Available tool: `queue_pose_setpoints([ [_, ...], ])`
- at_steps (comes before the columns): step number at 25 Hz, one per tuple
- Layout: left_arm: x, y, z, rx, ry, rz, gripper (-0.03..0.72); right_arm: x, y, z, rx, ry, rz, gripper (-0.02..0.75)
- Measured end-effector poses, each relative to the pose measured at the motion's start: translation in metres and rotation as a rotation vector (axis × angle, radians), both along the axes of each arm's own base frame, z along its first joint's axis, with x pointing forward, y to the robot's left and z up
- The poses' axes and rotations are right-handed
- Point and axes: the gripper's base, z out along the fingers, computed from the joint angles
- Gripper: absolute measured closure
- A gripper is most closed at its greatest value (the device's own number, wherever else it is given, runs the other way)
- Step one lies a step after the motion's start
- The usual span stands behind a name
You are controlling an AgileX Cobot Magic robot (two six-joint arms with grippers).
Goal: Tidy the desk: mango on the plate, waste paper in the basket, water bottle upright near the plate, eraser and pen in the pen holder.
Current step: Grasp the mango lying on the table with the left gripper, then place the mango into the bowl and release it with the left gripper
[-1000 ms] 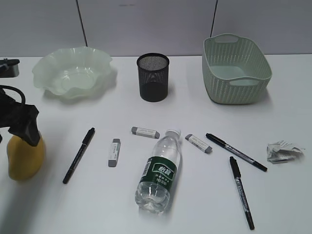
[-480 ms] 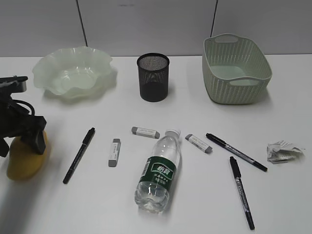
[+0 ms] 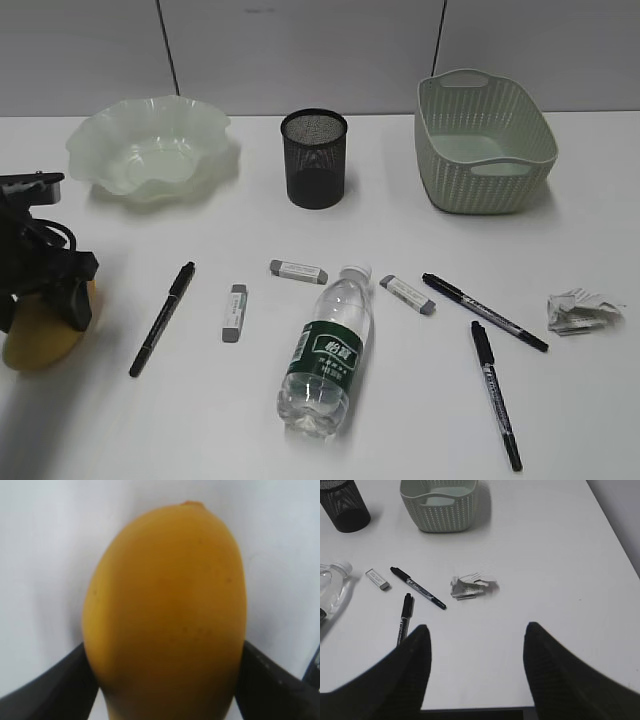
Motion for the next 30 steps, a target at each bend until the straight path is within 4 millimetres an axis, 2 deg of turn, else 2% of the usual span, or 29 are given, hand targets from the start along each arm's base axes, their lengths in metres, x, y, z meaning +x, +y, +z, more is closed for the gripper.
queue_pose_setpoints([
  [3,-0.002,0.0,0.011,-0.004,-0.022,-0.002,0.097,0.0,0.0,0.0,0.004,0.002,0.001,0.265],
  [5,-0.001,0.0,0.033,-0.011,-0.077,-0.004,0.097,0.0,0.0,0.0,0.004,0.002,0.002,0.265],
  [7,0.005,0.0,0.063,-0.02,-0.175,-0.009,0.097,0.0,0.0,0.0,0.004,0.002,0.002,0.265],
  [10,0.026,-0.002,0.119,-0.025,-0.363,-0.028,0.097,0.0,0.0,0.0,0.004,0.002,0.002,0.265],
  [13,0.052,-0.004,0.162,-0.019,-0.505,-0.053,0.097,0.0,0.0,0.0,0.004,0.002,0.002,0.265],
  [16,0.085,-0.009,0.183,-0.019,-0.56,-0.063,0.097,0.0,0.0,0.0,0.004,0.002,0.002,0.265],
  [18,0.109,-0.012,0.183,-0.017,-0.548,-0.067,0.097,0.0,0.0,0.0,0.004,0.002,0.002,0.265],
  [21,0.145,-0.018,0.17,-0.013,-0.505,-0.071,0.098,0.0,0.0,0.0,0.004,0.002,0.002,0.265],
  [24,0.173,-0.022,0.141,-0.017,-0.45,-0.073,0.098,0.0,0.0,0.0,0.004,0.002,0.002,0.265],
  [30,0.196,-0.029,0.093,-0.048,-0.391,-0.069,0.098,0.0,0.0,0.0,0.004,0.002,0.002,0.265],
])
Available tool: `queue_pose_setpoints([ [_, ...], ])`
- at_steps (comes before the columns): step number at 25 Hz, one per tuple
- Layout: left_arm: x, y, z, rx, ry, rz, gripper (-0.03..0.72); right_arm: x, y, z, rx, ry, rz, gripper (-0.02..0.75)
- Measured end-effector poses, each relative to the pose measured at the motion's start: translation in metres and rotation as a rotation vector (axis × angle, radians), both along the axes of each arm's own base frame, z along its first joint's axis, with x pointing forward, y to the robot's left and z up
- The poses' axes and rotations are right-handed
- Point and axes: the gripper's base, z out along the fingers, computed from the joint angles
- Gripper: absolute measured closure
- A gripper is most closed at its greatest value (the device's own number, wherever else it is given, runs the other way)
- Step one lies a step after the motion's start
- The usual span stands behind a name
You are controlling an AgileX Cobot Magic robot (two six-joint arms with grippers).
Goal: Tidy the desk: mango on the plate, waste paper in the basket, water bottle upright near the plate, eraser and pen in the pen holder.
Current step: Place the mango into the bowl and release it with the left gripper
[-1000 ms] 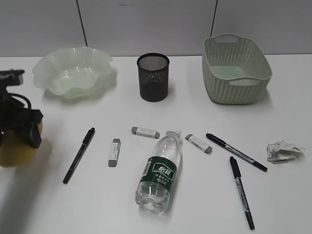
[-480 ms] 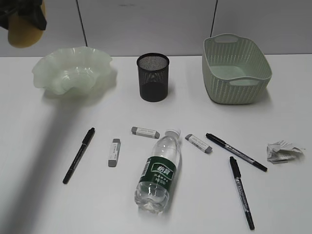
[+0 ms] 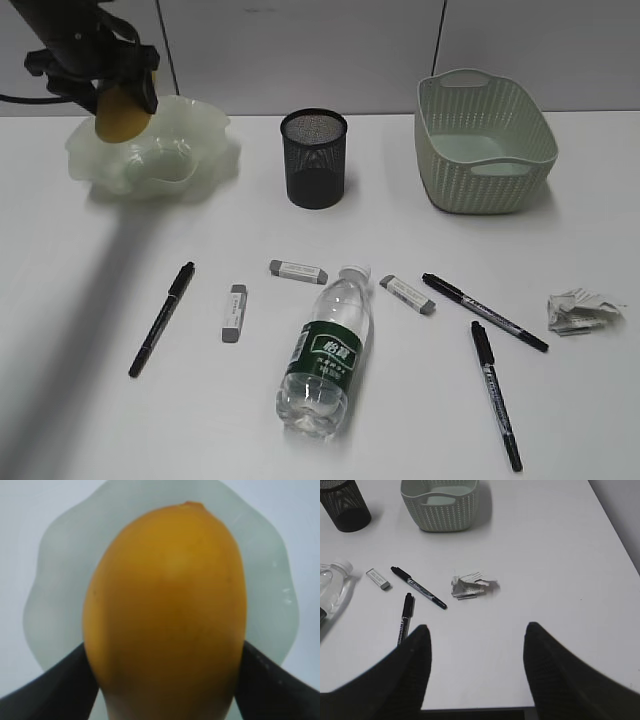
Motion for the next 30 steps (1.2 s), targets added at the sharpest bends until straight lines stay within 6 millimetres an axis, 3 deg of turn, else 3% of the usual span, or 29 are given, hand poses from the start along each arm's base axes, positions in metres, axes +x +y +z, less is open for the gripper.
queue_pose_setpoints([
  [5,0.006,-0.001,-0.03,0.004,0.048,-0.001,0.098,0.0,0.0,0.0,0.0,0.0,0.0,0.265],
  [10,0.007,-0.001,-0.034,0.006,0.061,-0.001,0.084,0.0,0.0,0.0,0.0,0.0,0.0,0.265],
  [25,0.006,-0.005,0.004,-0.042,-0.013,-0.019,0.064,0.0,0.0,0.0,0.0,0.0,0.0,0.265],
  [27,0.001,-0.001,0.018,-0.008,-0.022,-0.022,0.064,0.0,0.0,0.0,0.0,0.0,0.0,0.265],
  [30,-0.015,0.007,0.058,0.034,-0.064,-0.018,0.065,0.0,0.0,0.0,0.0,0.0,0.0,0.265],
])
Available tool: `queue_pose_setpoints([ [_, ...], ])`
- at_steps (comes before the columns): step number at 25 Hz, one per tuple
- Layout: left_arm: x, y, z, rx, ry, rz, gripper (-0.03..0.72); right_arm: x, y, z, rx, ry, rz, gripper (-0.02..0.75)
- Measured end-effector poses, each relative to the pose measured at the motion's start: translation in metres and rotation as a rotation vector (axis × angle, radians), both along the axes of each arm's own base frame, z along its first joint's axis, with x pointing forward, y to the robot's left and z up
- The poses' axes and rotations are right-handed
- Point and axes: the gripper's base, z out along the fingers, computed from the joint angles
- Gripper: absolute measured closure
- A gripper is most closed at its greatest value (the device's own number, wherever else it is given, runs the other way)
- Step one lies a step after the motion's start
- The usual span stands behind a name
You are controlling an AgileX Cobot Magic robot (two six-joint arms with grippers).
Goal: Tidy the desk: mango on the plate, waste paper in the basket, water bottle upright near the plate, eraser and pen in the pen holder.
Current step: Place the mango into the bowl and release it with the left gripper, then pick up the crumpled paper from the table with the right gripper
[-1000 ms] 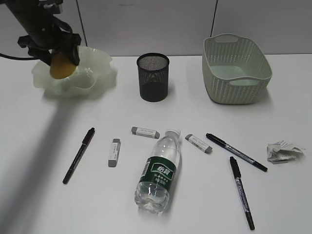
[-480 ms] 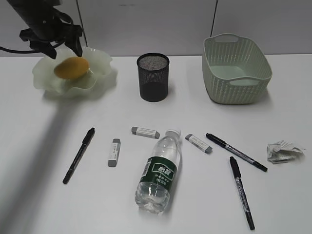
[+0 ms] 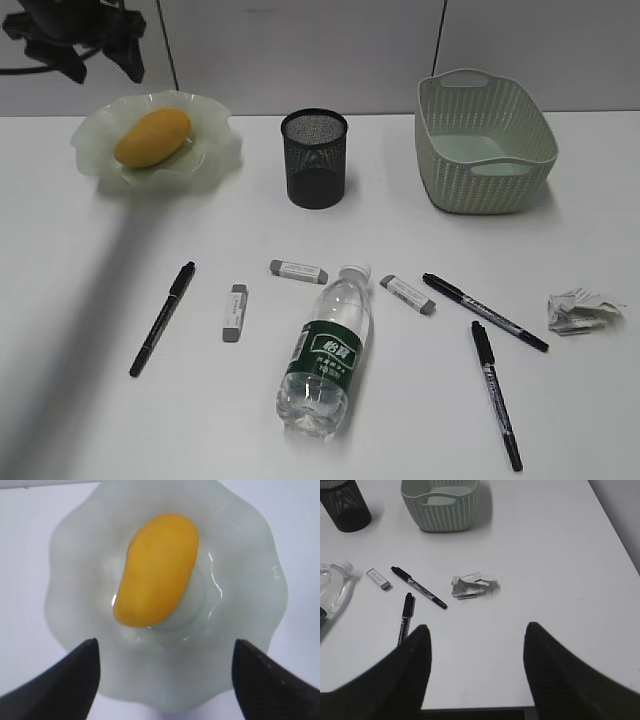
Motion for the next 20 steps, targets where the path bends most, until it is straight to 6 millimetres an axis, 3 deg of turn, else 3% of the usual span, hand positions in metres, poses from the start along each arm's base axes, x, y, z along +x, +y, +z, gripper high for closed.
queue_pose_setpoints([
  [5,-0.032,0.021,0.065,0.011,-0.109,0.027,0.075,0.0,0.0,0.0,0.0,0.0,0.0,0.265],
  [8,-0.064,0.029,0.09,0.037,-0.125,0.027,0.083,0.0,0.0,0.0,0.0,0.0,0.0,0.265],
  [15,-0.185,0.04,0.123,0.029,-0.169,0.02,0.094,0.0,0.0,0.0,-0.001,0.0,0.0,0.265],
  [20,-0.273,0.049,0.123,0.024,-0.217,0.021,0.098,0.0,0.0,0.0,-0.001,0.0,0.0,0.265],
])
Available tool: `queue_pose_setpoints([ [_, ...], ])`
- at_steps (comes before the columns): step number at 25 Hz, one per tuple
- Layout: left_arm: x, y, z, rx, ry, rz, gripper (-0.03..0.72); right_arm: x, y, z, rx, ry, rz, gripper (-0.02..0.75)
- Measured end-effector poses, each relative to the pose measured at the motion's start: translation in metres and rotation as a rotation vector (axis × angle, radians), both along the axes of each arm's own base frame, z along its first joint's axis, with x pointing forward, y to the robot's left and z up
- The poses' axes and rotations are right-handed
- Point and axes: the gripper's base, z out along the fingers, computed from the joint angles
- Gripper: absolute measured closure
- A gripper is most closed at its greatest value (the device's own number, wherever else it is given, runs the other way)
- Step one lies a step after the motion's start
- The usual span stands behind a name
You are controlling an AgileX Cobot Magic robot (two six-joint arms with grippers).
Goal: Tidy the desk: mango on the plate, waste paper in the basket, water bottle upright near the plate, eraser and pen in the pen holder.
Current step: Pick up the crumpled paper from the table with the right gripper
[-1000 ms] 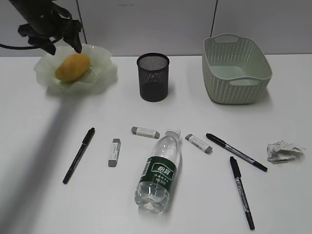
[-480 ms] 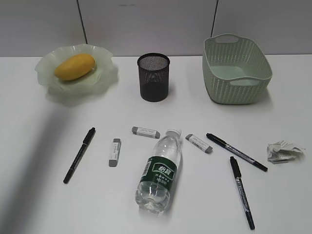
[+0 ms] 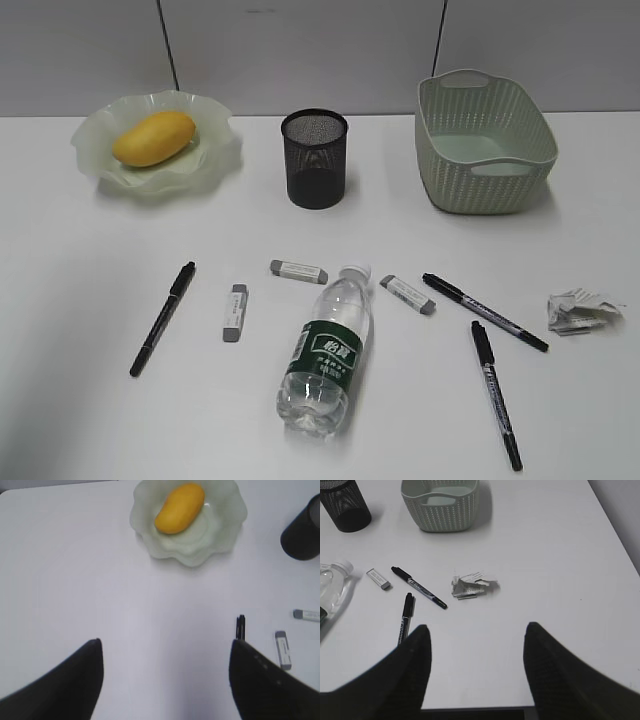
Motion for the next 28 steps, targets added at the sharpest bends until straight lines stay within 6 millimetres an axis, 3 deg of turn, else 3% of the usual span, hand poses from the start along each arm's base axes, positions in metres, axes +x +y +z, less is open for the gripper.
queue_pose_setpoints([
  [8,-0.103,0.011,-0.02,-0.01,-0.107,0.0,0.098,0.0,0.0,0.0,0.0,0.0,0.0,0.265],
  [20,-0.172,0.017,-0.098,-0.022,-0.117,0.002,0.099,0.0,0.0,0.0,0.0,0.0,0.0,0.265],
  [28,-0.2,0.019,-0.122,-0.044,-0.2,-0.001,0.101,0.0,0.0,0.0,0.0,0.0,0.0,0.265],
])
